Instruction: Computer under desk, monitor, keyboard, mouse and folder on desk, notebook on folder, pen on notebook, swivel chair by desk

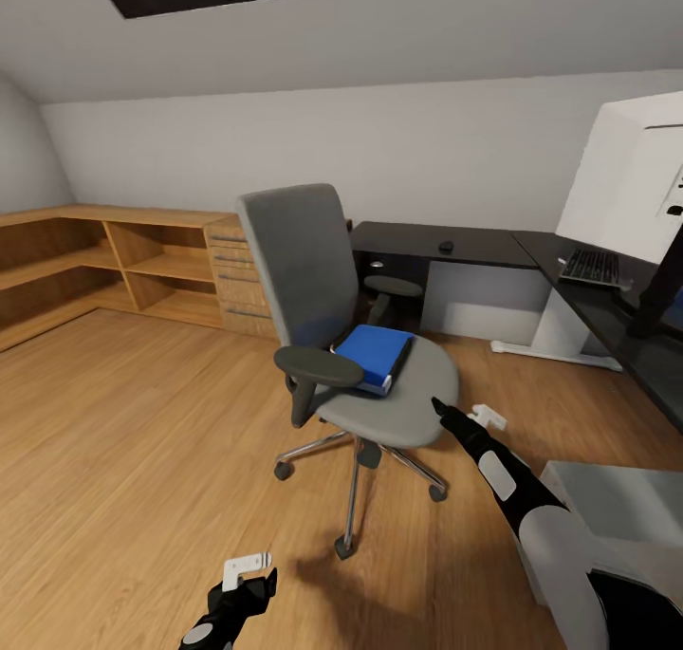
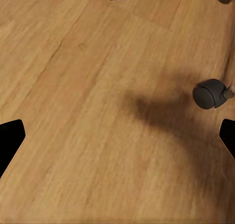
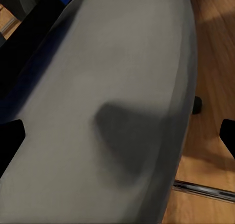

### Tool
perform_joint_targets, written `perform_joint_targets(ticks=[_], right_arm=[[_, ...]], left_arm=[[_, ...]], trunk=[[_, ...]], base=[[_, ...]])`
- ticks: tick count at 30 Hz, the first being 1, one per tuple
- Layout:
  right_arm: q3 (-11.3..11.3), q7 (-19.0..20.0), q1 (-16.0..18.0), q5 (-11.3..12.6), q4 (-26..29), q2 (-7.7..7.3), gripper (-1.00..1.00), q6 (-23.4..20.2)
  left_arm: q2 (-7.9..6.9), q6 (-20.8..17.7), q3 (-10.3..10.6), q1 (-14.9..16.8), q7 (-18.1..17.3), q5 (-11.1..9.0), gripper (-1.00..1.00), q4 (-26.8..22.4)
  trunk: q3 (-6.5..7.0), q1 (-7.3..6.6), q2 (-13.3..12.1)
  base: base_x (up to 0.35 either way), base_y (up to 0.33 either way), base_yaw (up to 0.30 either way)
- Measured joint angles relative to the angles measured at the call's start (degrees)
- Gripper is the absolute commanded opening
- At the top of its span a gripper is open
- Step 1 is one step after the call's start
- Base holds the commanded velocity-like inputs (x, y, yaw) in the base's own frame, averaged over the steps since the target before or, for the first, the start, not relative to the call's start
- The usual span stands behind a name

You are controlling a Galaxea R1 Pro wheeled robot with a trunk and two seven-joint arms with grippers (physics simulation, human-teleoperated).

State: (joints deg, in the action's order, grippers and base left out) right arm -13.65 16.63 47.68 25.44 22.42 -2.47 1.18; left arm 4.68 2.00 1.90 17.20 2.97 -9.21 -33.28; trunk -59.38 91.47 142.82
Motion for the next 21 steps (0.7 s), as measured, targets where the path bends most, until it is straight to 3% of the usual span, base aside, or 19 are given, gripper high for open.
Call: perform_joint_targets(ticks=[21], right_arm=[[0.0, 0.4, 0.0, 0.1, -0.3, -0.06, 1.00, -1.6]], left_arm=[[0.00, 2.6, 0.0, 0.0, 0.1, 0.0, 1.00, 0.7]], trunk=[[0.00, 0.00, 0.0]], base=[[0.000, 0.000, 0.000]])
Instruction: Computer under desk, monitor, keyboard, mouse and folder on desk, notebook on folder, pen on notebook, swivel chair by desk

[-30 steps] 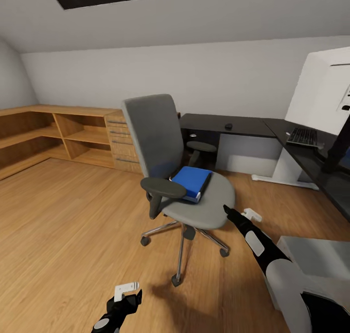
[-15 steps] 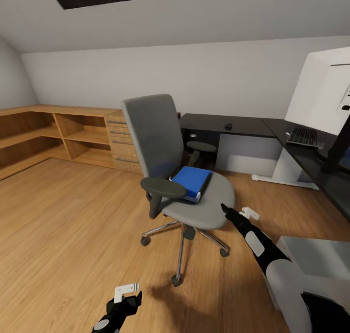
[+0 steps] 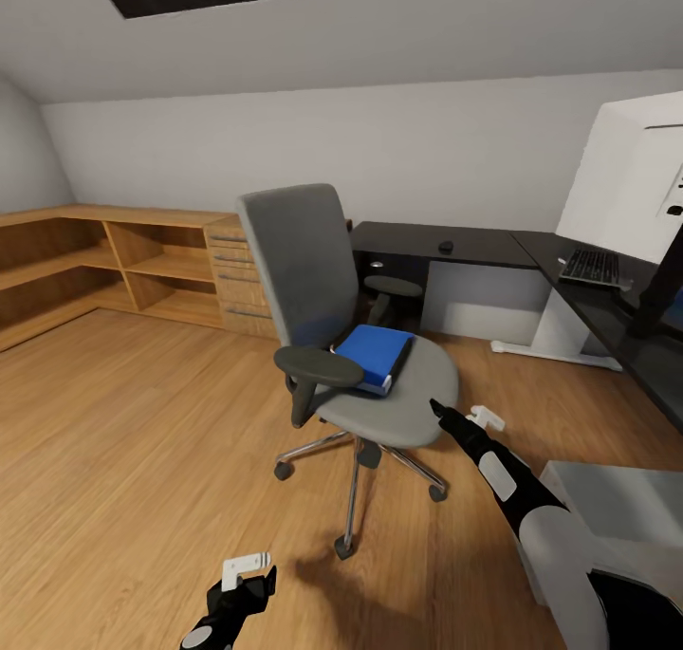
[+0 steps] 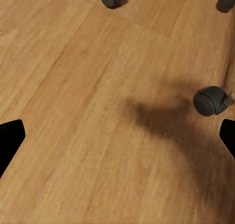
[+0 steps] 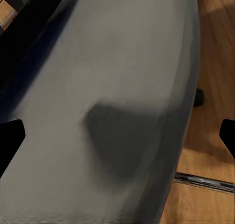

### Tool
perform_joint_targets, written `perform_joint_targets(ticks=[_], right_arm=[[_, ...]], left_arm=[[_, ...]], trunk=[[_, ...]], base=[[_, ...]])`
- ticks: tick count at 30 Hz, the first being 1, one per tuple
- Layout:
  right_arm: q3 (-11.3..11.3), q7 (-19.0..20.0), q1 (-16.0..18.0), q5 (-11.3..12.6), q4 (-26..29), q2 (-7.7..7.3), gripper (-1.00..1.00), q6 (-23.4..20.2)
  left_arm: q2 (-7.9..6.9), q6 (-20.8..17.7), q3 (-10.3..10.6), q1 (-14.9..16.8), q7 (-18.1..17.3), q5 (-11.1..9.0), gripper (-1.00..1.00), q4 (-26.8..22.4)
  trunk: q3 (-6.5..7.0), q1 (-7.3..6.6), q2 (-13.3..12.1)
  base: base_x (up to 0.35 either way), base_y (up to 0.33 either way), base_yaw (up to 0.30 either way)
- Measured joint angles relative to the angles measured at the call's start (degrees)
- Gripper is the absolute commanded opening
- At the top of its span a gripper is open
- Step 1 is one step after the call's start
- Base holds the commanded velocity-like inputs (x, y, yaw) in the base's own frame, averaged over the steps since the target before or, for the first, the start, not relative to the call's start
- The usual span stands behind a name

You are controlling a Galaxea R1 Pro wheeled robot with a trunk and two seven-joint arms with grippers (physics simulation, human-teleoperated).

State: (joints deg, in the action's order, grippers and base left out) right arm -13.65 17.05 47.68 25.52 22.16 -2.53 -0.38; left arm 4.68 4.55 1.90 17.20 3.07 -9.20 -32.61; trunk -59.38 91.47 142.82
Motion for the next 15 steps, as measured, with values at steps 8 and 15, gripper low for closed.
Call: perform_joint_targets(ticks=[8, 15], right_arm=[[0.0, 1.5, 0.0, 0.7, -0.1, -1.24, 1.00, -4.0], [0.1, 3.4, 0.0, 5.2, -0.1, -1.94, 1.00, -7.3]], left_arm=[[0.00, 0.1, 0.0, 0.0, 0.0, 0.0, 1.00, 0.0], [0.00, 0.2, 0.0, 0.0, 0.0, 0.0, 1.00, 0.0]], trunk=[[0.00, 0.00, 0.0], [0.00, 0.00, 0.0]], base=[[0.000, 0.000, 0.000], [0.000, 0.000, 0.000]])
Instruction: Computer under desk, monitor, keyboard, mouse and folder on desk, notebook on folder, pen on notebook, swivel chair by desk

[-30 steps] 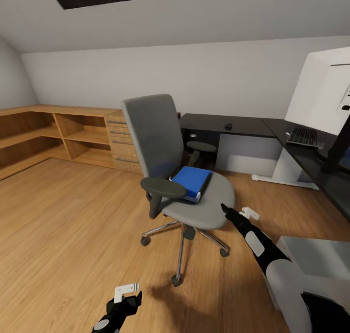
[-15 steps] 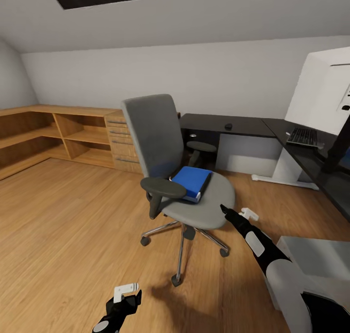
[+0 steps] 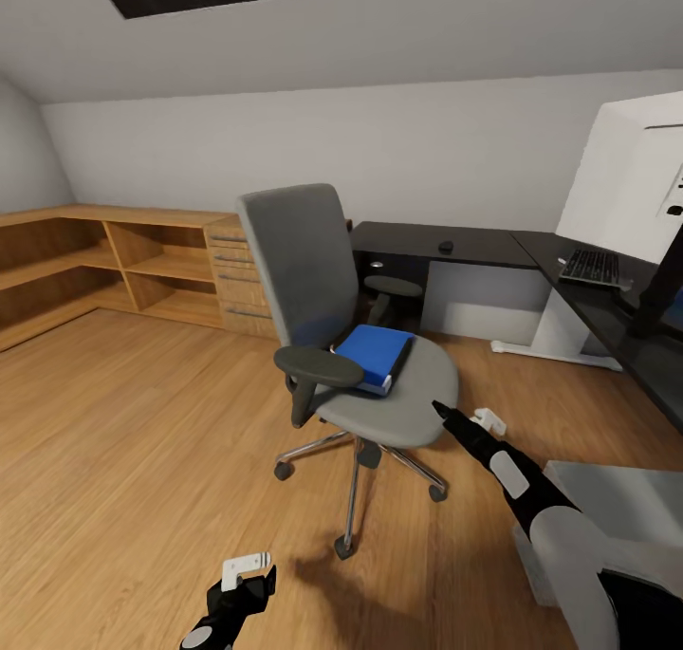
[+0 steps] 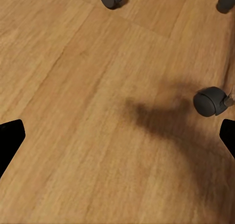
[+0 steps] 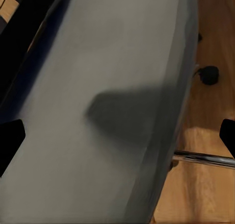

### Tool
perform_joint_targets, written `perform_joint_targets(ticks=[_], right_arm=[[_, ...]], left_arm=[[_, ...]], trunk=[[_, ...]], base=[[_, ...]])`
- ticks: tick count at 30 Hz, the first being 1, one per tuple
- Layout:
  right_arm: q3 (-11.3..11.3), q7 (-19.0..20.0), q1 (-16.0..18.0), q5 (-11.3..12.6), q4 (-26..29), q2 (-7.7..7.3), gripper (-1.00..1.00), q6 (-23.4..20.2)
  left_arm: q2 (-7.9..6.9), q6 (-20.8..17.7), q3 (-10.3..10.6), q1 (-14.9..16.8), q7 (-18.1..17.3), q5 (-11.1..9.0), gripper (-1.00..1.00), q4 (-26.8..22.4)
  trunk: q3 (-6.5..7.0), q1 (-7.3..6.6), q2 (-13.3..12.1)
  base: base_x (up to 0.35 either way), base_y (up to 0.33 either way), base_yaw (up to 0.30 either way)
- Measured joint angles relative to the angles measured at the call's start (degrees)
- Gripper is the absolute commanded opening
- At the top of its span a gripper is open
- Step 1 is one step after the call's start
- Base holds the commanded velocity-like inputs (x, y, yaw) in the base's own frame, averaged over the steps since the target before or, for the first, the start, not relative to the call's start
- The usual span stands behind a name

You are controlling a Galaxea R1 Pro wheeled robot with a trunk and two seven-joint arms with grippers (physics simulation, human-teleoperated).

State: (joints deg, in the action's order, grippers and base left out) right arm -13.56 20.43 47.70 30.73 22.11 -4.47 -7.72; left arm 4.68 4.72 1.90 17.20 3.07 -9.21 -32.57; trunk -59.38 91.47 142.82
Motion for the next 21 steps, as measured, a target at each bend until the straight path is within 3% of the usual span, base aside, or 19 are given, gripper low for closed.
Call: perform_joint_targets(ticks=[4, 14, 21], right_arm=[[0.0, 0.4, 0.0, 1.6, 0.0, -0.23, 1.00, -1.3], [0.0, 0.6, 0.0, 2.3, 0.0, -0.68, 1.00, -2.2], [0.0, 0.7, 0.0, 2.9, 0.0, -1.27, 1.00, -5.2]], left_arm=[[0.00, 0.0, 0.0, 0.0, 0.0, 0.0, 1.00, 0.0], [0.00, 0.0, 0.0, 0.0, 0.0, 0.0, 1.00, 0.0], [0.00, 0.1, 0.1, 0.0, 0.0, 0.0, 1.00, 0.0]], trunk=[[0.00, 0.00, 0.0], [0.00, 0.00, 0.0], [0.00, 0.00, 0.0]], base=[[0.000, 0.000, 0.000], [0.000, 0.000, 0.000], [0.000, 0.000, 0.000]])
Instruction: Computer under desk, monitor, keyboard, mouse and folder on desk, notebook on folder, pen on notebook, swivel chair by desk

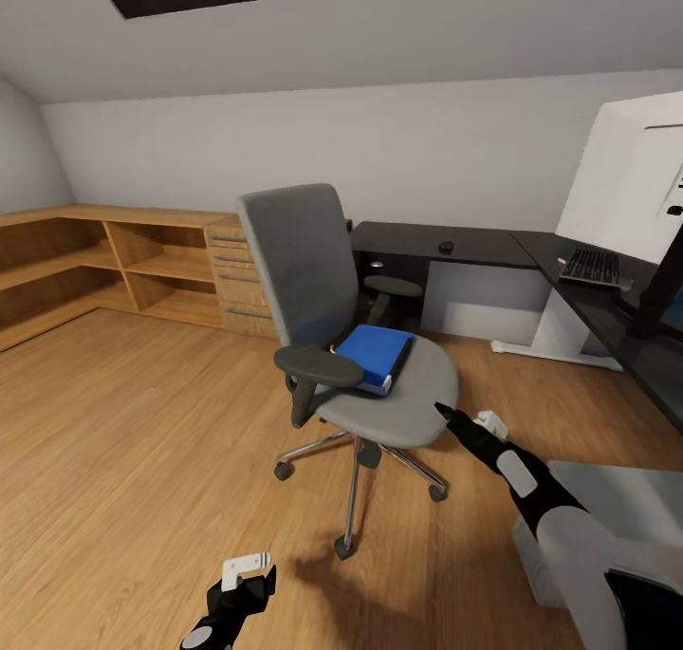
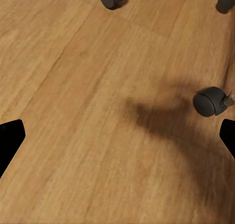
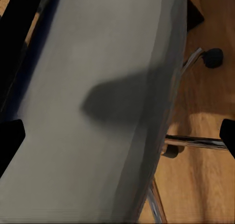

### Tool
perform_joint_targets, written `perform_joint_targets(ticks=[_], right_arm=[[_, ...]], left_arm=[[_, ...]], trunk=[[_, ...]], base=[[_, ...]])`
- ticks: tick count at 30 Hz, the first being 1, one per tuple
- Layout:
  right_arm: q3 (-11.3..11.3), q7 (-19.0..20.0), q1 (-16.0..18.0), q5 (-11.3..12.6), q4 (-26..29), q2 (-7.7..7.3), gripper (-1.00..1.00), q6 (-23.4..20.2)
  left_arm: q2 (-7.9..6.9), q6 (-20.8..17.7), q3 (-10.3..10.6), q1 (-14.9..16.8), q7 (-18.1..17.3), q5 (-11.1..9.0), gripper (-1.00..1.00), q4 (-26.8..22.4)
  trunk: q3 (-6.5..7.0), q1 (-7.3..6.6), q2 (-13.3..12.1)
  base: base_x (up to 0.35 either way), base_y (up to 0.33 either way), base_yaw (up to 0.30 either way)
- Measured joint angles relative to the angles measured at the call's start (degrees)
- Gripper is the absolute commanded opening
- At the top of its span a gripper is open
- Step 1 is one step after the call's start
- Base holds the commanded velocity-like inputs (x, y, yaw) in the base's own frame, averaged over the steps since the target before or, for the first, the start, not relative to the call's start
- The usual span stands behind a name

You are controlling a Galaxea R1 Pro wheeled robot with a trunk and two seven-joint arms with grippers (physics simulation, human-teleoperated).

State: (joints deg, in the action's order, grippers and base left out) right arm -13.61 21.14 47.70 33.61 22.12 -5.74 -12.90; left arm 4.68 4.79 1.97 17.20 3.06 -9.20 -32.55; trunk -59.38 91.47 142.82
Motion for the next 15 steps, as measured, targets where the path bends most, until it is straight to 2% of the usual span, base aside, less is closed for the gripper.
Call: perform_joint_targets(ticks=[9, 15], right_arm=[[0.0, 0.1, 0.0, 4.2, 0.0, -0.57, 1.00, -2.3], [0.1, 0.2, 0.0, 5.5, 0.0, -1.01, 1.00, -3.0]], left_arm=[[0.00, 0.0, 0.0, 0.0, 0.0, 0.0, 1.00, 0.0], [0.00, 0.0, 0.0, 0.0, 0.0, 0.0, 1.00, 0.0]], trunk=[[0.00, 0.00, 0.0], [0.00, 0.00, 0.0]], base=[[0.000, 0.000, 0.000], [0.000, 0.000, 0.000]])
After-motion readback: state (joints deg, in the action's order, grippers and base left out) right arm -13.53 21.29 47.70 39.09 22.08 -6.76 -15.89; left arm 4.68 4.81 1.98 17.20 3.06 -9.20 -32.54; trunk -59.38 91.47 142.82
